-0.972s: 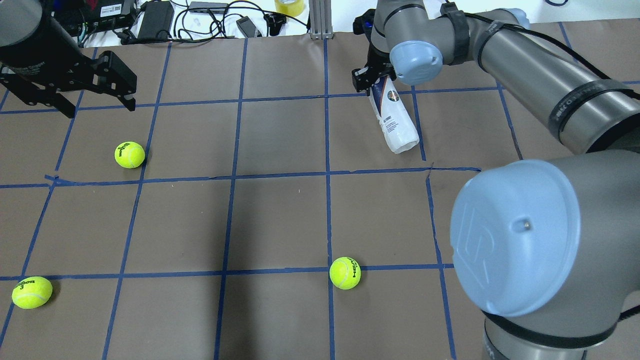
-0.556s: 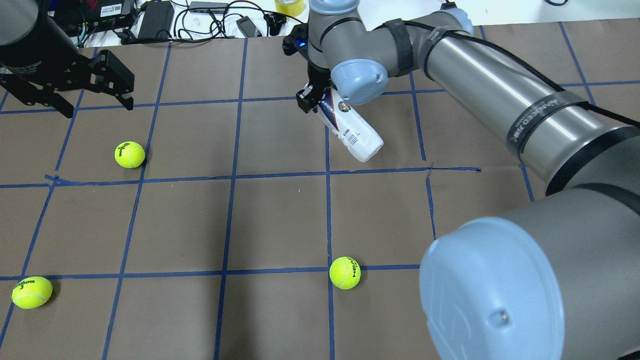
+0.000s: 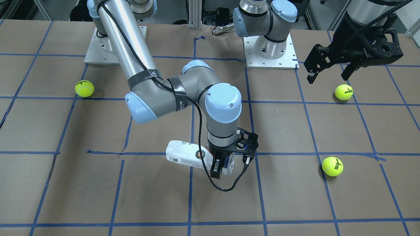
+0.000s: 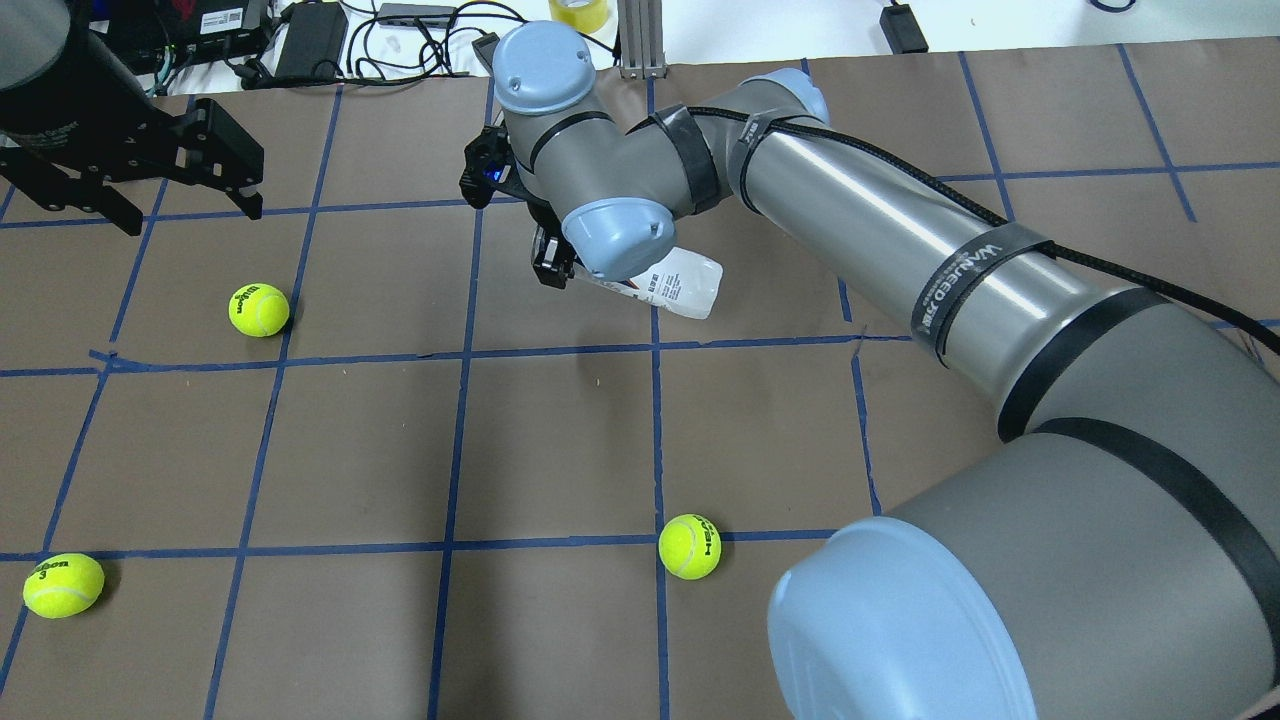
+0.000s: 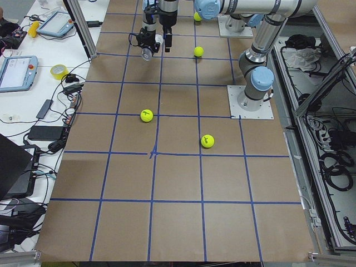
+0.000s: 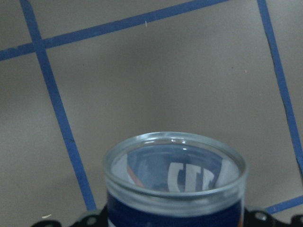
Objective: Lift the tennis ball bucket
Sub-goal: 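Lay the can on its side toward the left arm with the right gripper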
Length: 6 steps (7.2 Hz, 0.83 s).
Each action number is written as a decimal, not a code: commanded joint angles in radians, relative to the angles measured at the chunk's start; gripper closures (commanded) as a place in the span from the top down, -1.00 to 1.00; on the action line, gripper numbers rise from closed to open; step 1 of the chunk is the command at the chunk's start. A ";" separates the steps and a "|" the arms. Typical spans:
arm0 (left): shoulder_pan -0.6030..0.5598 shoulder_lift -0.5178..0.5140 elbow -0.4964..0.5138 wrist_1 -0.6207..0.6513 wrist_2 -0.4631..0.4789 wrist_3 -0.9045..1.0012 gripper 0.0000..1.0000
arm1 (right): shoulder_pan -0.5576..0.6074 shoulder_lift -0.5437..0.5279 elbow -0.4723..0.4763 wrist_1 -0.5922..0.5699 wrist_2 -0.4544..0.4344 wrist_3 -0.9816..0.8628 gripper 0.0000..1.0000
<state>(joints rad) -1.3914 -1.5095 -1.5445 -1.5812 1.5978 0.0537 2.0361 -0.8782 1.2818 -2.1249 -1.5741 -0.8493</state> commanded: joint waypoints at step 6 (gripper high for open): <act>0.003 -0.003 -0.002 0.009 -0.048 0.000 1.00 | -0.142 -0.112 0.025 0.146 0.175 -0.019 1.00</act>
<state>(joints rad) -1.3902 -1.5112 -1.5487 -1.5759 1.5850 0.0537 1.9612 -0.9228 1.3121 -2.1034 -1.4558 -0.8687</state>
